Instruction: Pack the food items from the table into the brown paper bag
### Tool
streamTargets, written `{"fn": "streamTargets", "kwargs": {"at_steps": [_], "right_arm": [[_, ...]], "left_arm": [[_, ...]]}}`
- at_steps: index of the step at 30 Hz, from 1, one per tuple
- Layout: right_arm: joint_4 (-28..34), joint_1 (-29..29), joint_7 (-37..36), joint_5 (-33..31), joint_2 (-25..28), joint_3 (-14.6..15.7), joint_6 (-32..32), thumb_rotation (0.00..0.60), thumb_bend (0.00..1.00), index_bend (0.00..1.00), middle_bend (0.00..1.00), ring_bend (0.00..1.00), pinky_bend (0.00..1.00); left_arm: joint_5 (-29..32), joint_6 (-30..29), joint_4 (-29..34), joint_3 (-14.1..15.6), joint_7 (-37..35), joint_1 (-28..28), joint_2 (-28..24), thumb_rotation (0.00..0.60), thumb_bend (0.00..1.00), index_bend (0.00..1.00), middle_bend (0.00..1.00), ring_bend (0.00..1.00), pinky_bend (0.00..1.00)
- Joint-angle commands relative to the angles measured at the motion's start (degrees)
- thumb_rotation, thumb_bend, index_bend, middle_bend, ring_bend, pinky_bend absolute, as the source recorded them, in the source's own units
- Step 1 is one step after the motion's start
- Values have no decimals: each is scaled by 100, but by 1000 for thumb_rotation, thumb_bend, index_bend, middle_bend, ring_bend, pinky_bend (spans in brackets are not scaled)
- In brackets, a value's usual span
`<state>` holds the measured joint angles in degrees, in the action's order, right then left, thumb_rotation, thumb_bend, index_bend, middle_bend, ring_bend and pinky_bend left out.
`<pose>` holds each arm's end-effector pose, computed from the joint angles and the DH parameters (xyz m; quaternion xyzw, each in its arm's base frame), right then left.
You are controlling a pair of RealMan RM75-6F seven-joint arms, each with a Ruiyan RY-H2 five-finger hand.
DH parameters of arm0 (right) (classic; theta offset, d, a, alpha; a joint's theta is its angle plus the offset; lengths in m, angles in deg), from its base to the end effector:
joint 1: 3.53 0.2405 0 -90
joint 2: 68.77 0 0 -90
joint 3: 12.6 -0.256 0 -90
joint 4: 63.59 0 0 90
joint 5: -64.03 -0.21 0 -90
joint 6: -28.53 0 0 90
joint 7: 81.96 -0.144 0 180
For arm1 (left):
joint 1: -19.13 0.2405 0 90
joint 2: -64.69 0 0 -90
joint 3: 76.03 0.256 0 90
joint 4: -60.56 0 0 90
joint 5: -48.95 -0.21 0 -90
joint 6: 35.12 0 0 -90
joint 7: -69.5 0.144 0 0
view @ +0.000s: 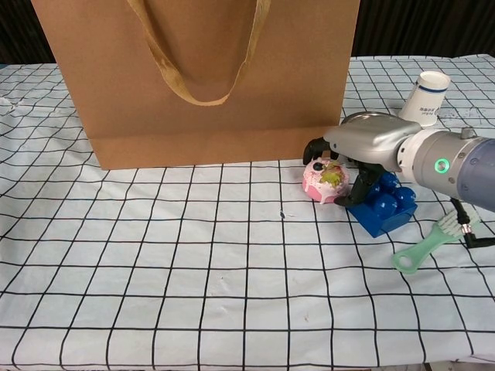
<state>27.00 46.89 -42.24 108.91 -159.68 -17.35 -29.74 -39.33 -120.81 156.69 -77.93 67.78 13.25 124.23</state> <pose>-0.1290 -0.3285 -0.0433 0.7901 -0.3475 0.2647 0.4301 -0.2960 0.1820 0.1750 -0.6081 -0.3795 -0.4046 0.5679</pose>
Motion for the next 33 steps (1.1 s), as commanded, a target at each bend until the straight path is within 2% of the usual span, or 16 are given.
{"fn": "streamTargets", "kwargs": {"at_steps": [1, 5, 9, 13, 20, 25, 33], "right_arm": [[-162, -21, -49, 52, -121, -6, -2, 600, 253, 207, 208, 252, 266], [-268, -60, -127, 180, -195, -11, -33, 600, 260, 279, 295, 368, 306], [-326, -89, -170, 287, -233, -10, -41, 600, 316, 362, 380, 464, 362], [-315, -151, -331, 496, -266, -65, -144, 600, 360, 430, 424, 492, 385], [7, -277, -566, 860, -82, -175, -363, 600, 365, 438, 426, 493, 385], [935, -551, -735, 1113, 499, -196, -729, 600, 364, 438, 418, 493, 385], [2646, -1151, -985, 1477, 2126, -225, -1409, 600, 364, 438, 414, 493, 385]], "left_arm": [[-70, 48, 14, 47, -107, -16, -59, 600, 48, 143, 49, 0, 35], [-61, 65, 8, 47, -101, -23, -61, 600, 48, 143, 45, 0, 37], [-73, 102, 19, 63, -138, -36, -73, 600, 48, 143, 44, 0, 43], [-112, 127, 25, 87, -177, -48, -93, 600, 48, 143, 44, 0, 49], [-76, 128, 25, 77, -168, -46, -94, 600, 48, 144, 44, 0, 49], [-57, 119, 24, 67, -142, -43, -85, 600, 48, 144, 44, 0, 49], [-18, 151, 46, 64, -73, -51, -70, 600, 48, 144, 44, 0, 48]]}}
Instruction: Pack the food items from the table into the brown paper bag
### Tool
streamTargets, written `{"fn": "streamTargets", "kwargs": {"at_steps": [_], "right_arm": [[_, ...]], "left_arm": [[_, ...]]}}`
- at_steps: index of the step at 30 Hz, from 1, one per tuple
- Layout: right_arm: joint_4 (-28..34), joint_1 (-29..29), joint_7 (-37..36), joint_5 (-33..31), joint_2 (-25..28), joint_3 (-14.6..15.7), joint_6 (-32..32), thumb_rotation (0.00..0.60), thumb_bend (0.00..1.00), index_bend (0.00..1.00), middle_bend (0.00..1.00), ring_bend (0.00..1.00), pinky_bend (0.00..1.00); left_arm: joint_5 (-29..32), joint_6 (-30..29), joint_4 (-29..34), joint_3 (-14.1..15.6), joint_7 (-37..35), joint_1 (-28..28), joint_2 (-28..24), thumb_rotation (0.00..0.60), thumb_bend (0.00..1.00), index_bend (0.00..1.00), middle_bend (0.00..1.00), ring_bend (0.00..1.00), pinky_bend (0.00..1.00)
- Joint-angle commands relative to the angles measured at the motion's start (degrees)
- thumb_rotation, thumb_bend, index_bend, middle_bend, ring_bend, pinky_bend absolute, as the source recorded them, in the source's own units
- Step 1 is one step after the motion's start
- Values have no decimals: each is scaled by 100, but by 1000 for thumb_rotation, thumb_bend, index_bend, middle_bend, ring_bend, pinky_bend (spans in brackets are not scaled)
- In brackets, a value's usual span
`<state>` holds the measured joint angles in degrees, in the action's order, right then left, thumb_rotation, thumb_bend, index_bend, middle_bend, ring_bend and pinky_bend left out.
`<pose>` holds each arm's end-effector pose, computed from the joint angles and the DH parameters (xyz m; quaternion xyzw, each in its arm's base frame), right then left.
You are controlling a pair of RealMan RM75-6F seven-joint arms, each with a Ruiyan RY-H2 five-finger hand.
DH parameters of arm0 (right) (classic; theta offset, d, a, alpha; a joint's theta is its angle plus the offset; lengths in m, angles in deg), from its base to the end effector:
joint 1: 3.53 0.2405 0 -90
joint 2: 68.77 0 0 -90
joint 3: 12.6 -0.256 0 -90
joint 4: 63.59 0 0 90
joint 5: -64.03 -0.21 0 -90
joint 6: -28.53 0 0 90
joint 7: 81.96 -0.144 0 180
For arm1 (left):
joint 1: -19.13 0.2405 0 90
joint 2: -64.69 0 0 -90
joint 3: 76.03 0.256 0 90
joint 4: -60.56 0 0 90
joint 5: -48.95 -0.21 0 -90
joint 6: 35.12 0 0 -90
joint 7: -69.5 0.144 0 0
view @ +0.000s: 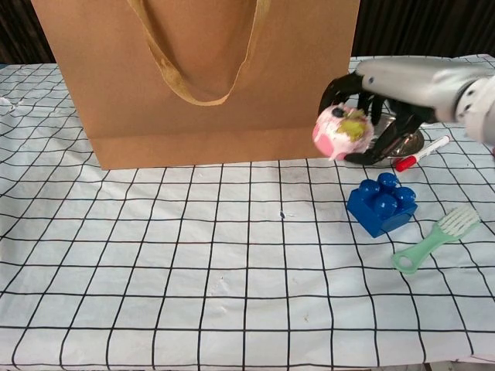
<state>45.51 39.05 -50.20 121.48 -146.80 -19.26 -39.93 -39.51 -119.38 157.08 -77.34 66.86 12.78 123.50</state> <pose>-0.1135 -0.2995 0.0384 0.7312 -0.3639 0.3846 0.4302 -0.2961 0.1822 0.1736 -0.6150 -0.3898 -0.3990 0.5574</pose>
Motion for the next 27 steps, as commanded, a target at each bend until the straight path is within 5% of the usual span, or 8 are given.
{"fn": "streamTargets", "kwargs": {"at_steps": [1, 9, 12, 27], "right_arm": [[970, -444, -261, 253, 1061, -49, -445, 600, 364, 438, 414, 493, 385], [1609, -939, -1066, 432, 2432, -458, -876, 600, 357, 438, 410, 493, 385], [1506, -837, -1499, 397, 2831, -947, -838, 600, 356, 438, 408, 493, 385], [977, 489, -1203, -982, 2845, -2135, 72, 600, 357, 438, 402, 493, 385]], "left_arm": [[-6, 10, 12, 6, 37, -6, 7, 600, 48, 144, 44, 0, 48], [1, 61, 55, 22, 151, -25, 39, 600, 48, 144, 44, 0, 49], [41, 38, 64, -1, 178, -16, 47, 600, 48, 144, 44, 0, 48], [190, 72, 27, -60, 135, -22, 41, 600, 48, 144, 44, 0, 49]]}}
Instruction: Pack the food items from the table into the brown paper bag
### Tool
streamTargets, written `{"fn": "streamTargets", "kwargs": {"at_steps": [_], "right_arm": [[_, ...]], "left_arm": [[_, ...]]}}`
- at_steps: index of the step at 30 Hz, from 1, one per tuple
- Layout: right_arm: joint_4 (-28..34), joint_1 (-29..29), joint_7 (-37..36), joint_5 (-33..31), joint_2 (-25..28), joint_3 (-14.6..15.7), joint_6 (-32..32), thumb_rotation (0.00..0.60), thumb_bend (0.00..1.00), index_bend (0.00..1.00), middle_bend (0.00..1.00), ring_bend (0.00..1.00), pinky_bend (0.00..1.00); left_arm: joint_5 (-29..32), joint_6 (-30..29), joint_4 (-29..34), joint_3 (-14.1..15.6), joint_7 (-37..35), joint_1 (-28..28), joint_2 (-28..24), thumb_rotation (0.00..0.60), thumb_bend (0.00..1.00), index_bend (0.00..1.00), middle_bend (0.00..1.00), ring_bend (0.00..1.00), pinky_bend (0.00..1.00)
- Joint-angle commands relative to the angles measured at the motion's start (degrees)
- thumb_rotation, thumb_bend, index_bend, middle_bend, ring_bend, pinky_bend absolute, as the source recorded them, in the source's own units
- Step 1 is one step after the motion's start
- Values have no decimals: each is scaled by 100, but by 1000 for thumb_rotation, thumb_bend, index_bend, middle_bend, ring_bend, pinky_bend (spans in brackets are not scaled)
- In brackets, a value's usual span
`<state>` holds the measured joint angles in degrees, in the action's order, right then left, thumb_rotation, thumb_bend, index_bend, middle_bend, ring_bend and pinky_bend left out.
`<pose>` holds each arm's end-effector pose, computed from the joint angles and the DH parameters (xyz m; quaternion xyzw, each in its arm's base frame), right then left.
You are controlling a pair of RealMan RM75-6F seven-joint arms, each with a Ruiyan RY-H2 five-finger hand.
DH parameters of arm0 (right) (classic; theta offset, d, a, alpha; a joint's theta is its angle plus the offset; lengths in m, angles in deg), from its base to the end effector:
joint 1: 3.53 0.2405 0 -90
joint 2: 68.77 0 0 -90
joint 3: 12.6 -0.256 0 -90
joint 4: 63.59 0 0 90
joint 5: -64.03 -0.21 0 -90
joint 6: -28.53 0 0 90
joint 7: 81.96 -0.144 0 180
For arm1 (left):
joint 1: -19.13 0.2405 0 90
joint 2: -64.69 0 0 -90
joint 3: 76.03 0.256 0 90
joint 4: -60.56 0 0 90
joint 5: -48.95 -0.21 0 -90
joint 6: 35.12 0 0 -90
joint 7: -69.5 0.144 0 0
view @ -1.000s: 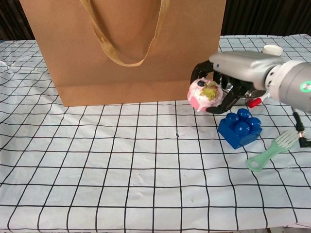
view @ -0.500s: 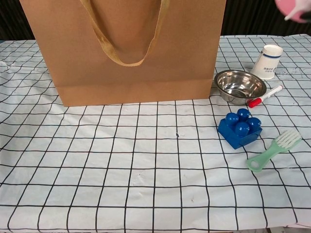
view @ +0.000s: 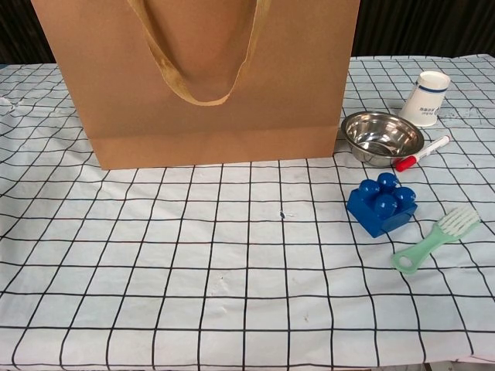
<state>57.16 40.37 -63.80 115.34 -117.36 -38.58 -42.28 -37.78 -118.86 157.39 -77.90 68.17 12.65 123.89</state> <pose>-0.0514 -0.3428 0.2276 0.6104 -0.3018 0.5382 0.4967 -0.2976 0.1849 0.1728 -0.6088 -0.3920 -0.3925 0.5671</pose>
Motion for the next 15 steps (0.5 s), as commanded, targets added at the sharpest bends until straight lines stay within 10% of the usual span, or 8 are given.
{"fn": "streamTargets", "kwargs": {"at_steps": [1, 15], "right_arm": [[-309, 552, 234, -562, -183, -271, 436, 600, 357, 438, 402, 493, 385], [-1835, 2627, 1409, -2160, -1802, -291, 1129, 600, 356, 438, 403, 493, 386]], "left_arm": [[33, 41, -8, -10, 2, -18, 5, 600, 48, 144, 44, 0, 49], [364, 383, -136, -112, -114, -160, 20, 600, 51, 146, 44, 0, 51]]}}
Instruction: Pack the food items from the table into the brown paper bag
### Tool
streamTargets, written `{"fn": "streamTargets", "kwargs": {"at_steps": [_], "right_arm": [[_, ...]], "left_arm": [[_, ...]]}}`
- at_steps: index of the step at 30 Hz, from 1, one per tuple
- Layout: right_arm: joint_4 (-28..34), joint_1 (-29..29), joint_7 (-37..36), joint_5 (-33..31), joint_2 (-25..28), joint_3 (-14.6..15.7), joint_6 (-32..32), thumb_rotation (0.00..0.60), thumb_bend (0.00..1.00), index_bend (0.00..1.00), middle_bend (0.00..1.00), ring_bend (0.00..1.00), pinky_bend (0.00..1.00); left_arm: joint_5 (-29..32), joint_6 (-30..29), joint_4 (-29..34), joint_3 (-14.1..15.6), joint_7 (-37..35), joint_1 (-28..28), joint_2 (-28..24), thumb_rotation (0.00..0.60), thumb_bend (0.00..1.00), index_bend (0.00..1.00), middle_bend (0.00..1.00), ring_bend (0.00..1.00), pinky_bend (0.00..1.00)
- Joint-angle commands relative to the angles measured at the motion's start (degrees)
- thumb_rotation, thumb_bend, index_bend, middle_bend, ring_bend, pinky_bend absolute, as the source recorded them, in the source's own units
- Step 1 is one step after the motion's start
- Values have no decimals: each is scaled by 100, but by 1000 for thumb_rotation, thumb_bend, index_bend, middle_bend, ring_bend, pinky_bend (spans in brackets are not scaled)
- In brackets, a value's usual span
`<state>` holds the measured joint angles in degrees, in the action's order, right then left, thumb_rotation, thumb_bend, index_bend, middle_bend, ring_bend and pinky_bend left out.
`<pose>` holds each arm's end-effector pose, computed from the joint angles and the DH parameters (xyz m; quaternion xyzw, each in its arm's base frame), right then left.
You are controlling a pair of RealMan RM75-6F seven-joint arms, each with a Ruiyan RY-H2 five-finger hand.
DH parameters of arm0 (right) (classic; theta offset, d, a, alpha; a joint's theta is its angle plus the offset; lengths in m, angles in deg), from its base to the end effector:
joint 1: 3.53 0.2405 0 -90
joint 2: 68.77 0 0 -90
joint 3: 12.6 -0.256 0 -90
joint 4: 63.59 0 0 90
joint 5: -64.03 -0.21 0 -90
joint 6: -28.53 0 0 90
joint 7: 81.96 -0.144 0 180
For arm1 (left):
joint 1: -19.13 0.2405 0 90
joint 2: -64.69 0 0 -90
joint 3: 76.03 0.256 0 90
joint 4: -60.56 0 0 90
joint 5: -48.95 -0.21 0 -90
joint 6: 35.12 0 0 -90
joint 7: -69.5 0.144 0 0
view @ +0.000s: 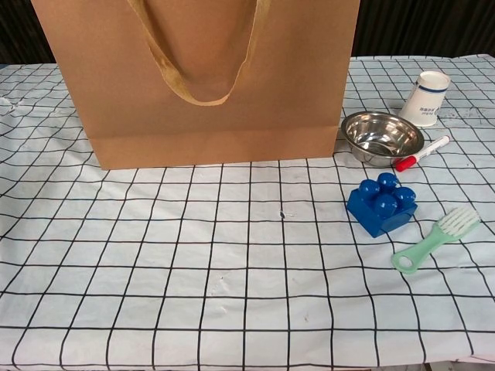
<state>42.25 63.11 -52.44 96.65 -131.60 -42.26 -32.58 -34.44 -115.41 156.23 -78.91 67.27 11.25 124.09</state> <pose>0.0494 -0.4065 0.1688 0.6535 -0.3077 0.5269 0.4480 -0.3061 0.1964 0.1716 -0.6028 -0.4099 -0.3781 0.5708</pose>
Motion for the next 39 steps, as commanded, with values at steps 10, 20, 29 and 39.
{"fn": "streamTargets", "kwargs": {"at_steps": [10, 20, 29, 39], "right_arm": [[-681, 912, 893, -1149, -708, 513, 498, 600, 301, 251, 249, 284, 332], [-242, 786, 730, -1023, -289, 461, 253, 600, 166, 104, 41, 165, 279], [671, 116, 708, -407, 654, 593, -608, 600, 154, 101, 49, 166, 279], [1677, -2206, -390, 1663, 2070, 1508, -2026, 600, 154, 101, 66, 172, 279]], "left_arm": [[44, -14, -124, -50, -265, -6, -44, 600, 51, 149, 44, 0, 52], [10, -57, -65, -26, -137, 11, -24, 600, 51, 150, 44, 0, 52], [6, -148, -71, -43, -115, 46, -15, 600, 51, 151, 44, 0, 52], [-121, -382, 37, -14, -11, 145, 3, 600, 51, 129, 44, 0, 52]]}}
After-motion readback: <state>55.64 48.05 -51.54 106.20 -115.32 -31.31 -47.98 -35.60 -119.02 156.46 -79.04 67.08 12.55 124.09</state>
